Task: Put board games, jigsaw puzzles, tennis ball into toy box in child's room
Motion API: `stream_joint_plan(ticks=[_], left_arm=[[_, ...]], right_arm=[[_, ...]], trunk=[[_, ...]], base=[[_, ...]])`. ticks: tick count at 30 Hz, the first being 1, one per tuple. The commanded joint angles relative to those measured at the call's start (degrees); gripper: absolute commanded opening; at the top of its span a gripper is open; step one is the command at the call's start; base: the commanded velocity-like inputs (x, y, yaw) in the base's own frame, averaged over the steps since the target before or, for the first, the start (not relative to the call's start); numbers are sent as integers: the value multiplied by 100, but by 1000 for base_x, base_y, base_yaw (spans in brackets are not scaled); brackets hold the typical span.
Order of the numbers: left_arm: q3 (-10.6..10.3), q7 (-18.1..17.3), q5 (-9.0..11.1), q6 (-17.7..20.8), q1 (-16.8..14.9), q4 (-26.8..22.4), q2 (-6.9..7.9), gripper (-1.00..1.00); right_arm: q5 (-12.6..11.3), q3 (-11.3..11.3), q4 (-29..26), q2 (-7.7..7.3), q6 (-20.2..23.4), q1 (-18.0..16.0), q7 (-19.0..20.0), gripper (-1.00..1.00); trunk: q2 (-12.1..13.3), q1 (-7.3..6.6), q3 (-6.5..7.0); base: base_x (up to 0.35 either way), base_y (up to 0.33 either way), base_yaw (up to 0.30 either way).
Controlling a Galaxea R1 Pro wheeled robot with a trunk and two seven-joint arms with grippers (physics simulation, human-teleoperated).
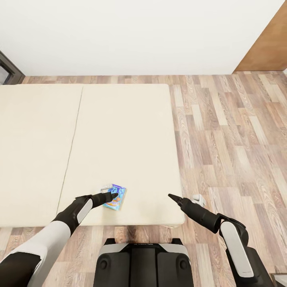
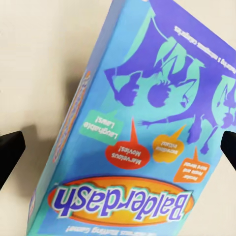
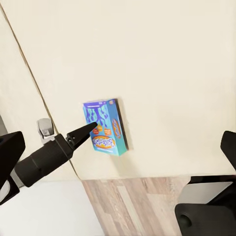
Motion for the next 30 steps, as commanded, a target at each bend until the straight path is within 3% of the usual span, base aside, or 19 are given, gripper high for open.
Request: stream_joint_plan(ticks=[1,9,30], left_arm=[[-25,2,32,23,-1,-7,6,100],[-24,5,32,25,-1,-7,-5,100],[-17,-4,41,28,-1,-7,-10,100]], right_arm=[[39,-10,-2,1,29,-3,45,100],[35,-10,-2,1,29,-4,46,100],[36,-10,-2,1,29,-4,52,100]], trunk=[[-9,3,-6],[-9,3,-6],[-9,3,-6]], base=[[0,0,0],[0,-24,0],[0,-136,0]])
